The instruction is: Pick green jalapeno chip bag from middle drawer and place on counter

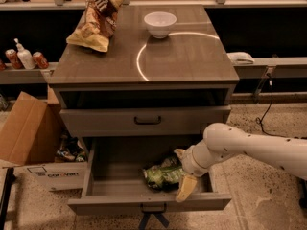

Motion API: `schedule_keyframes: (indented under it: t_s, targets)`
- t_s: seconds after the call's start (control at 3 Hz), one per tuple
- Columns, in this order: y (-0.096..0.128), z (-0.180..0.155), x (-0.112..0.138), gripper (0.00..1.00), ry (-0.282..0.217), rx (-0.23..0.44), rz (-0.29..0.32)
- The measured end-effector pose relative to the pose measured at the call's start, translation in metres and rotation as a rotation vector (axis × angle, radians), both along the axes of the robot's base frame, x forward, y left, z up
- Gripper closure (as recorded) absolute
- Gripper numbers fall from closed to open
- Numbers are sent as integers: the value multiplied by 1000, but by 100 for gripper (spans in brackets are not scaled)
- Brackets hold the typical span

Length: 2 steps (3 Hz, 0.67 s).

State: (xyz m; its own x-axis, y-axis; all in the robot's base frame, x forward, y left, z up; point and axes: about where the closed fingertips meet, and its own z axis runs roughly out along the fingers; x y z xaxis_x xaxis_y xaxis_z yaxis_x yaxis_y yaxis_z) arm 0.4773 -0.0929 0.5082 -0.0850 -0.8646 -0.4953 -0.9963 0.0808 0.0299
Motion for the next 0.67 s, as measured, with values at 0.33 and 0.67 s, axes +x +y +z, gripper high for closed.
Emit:
schedule_keyframes:
  t_s: [0.33, 0.67]
  targets:
    - [14, -22, 27, 0, -48, 25, 29]
    - [27, -31, 57, 0, -91, 59, 54]
